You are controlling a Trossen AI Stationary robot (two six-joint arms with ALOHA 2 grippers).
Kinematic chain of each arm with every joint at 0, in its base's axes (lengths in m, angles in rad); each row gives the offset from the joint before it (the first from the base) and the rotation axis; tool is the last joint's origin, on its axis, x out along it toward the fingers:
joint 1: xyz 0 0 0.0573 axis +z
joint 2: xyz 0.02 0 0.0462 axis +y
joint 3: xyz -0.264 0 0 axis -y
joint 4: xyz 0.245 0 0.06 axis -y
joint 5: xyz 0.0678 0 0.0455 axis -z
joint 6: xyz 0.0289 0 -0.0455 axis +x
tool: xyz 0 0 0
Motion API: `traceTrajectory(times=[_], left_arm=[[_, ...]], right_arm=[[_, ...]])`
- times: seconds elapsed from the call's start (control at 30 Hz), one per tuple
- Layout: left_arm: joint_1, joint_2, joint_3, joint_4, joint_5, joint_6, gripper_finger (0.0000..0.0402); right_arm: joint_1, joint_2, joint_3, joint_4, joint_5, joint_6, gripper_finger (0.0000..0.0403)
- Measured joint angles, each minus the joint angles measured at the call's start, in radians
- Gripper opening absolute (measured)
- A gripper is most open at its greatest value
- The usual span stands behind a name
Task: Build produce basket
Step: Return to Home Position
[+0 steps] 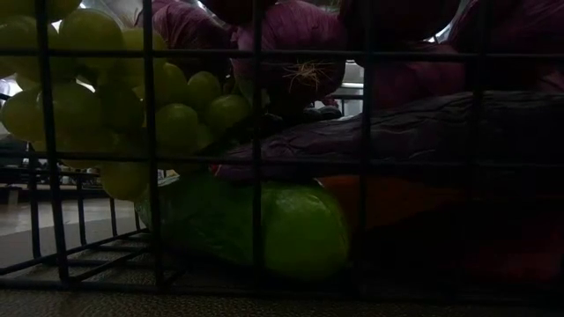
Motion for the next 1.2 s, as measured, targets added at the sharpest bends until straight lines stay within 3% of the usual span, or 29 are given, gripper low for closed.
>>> traceTrajectory(times=[0.4, 1.2], left_arm=[[0.000, -0.317, -0.544, 0.461, 0.017, -0.007, 0.0122], [0.017, -0.570, -1.092, 0.961, 0.036, -0.058, 0.0122]], right_arm=[[0.000, 0.000, 0.000, 0.000, 0.000, 0.000, 0.0165], [0.000, 0.000, 0.000, 0.000, 0.000, 0.001, 0.0165]])
